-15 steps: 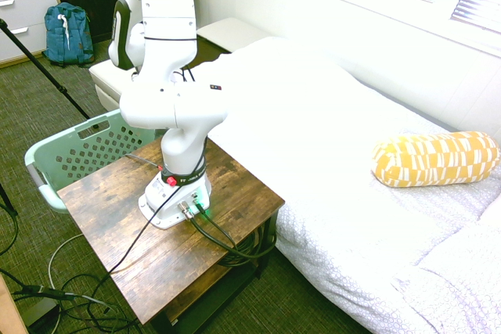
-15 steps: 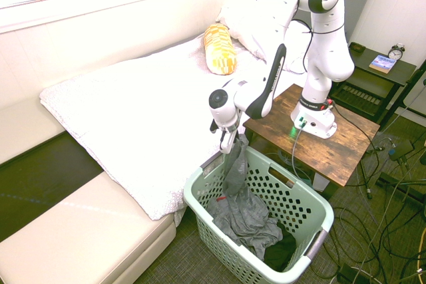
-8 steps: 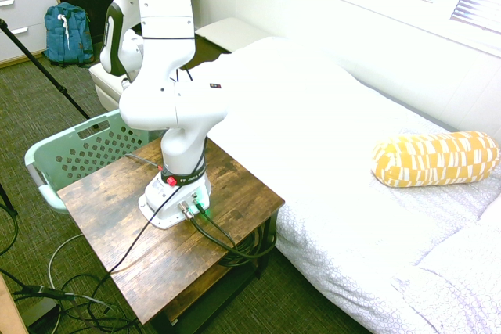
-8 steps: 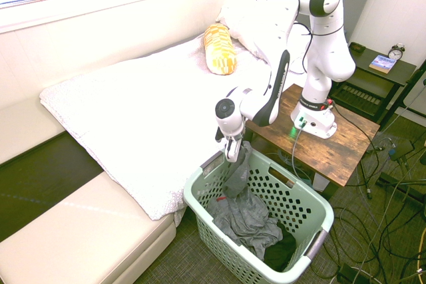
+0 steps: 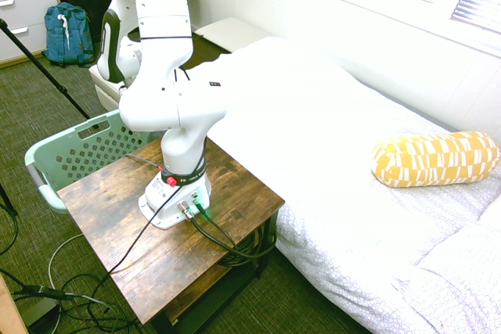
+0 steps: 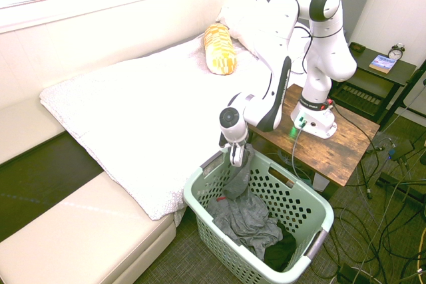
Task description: Put my clothes in the laundry bag
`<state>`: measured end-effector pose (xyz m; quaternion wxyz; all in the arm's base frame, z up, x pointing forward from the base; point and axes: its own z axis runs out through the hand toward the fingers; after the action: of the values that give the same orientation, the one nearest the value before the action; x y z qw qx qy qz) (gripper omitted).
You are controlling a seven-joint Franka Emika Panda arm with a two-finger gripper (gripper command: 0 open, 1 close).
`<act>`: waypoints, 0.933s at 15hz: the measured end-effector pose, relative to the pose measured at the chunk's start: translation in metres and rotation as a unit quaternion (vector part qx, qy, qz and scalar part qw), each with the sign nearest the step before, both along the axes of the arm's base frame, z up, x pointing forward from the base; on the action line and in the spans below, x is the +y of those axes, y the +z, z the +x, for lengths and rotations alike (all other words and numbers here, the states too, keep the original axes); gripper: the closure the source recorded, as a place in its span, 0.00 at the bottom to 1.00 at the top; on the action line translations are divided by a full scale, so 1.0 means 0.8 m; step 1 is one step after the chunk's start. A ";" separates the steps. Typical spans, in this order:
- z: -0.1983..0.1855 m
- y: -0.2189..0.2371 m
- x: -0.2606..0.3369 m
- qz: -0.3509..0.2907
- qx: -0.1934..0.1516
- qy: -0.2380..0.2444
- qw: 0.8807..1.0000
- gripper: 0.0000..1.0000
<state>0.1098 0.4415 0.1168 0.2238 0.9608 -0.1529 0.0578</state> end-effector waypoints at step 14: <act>0.260 0.145 -0.097 0.105 -0.034 -0.110 0.988 0.00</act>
<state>0.3174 0.3640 0.2332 0.1210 0.9538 -0.2704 0.0492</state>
